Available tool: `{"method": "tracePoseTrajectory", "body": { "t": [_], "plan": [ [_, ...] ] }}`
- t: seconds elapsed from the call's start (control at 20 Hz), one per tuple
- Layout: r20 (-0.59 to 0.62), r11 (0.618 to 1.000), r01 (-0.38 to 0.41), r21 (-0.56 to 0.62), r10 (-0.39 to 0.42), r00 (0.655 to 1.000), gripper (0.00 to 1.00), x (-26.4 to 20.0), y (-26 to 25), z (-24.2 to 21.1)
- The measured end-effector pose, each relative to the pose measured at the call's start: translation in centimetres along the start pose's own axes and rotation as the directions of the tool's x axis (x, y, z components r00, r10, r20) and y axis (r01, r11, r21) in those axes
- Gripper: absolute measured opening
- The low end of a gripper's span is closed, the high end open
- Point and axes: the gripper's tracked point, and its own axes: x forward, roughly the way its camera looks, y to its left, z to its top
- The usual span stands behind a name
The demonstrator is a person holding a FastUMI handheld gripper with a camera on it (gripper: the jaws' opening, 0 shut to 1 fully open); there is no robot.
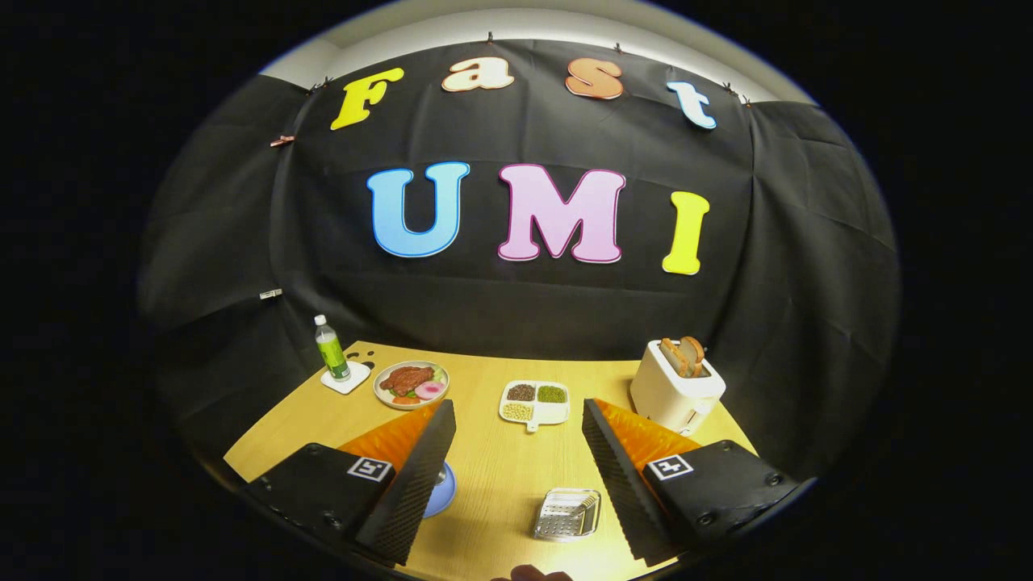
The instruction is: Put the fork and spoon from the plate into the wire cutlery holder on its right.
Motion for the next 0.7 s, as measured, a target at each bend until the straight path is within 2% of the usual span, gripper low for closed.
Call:
{"method": "tracePoseTrajectory", "body": {
  "t": [0.2,0.4,0.55,0.7],
  "plan": [
    [-0.043,1.0,-0.024,-0.017,0.024,0.999,0.98,0.7,1.6,-1.5],
    [-0.147,0.997,-0.073,-0.021,0.069,0.987,0.98,2.0,3.8,-4.7],
    [-0.235,0.995,-0.097,-0.014,0.091,0.968,0.99,2.9,5.5,-7.6],
    [-0.339,0.989,-0.142,-0.025,0.126,0.932,0.99,3.8,7.8,-10.9]
  ]
}}
